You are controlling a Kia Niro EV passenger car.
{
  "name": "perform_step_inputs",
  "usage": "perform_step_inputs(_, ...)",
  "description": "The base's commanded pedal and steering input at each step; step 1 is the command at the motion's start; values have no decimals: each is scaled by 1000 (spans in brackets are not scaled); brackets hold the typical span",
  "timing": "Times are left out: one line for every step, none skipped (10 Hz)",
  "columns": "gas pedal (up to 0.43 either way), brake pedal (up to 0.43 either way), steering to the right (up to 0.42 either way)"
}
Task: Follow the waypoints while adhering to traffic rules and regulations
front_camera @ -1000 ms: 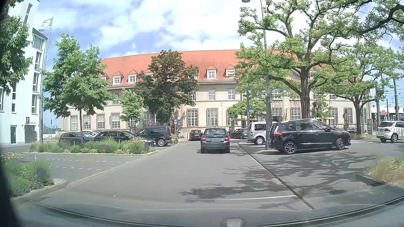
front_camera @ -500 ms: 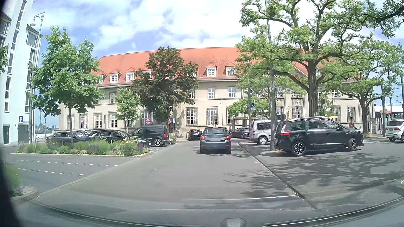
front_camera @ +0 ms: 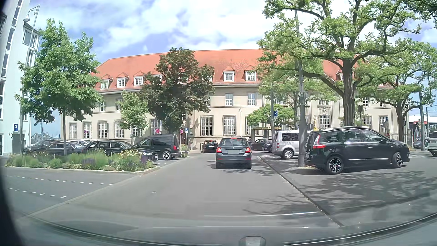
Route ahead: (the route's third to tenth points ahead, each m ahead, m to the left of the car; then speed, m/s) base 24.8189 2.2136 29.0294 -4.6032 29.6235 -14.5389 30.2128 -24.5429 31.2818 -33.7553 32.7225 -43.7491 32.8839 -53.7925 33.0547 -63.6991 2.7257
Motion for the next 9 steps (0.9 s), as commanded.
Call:
perform_step_inputs(0, 30, 5)
perform_step_inputs(0, 30, 5)
perform_step_inputs(0, 24, 6)
perform_step_inputs(0, 30, 15)
perform_step_inputs(0, 30, 29)
perform_step_inputs(0, 30, 42)
perform_step_inputs(0, 43, 58)
perform_step_inputs(0, 91, 65)
perform_step_inputs(0, 122, 65)
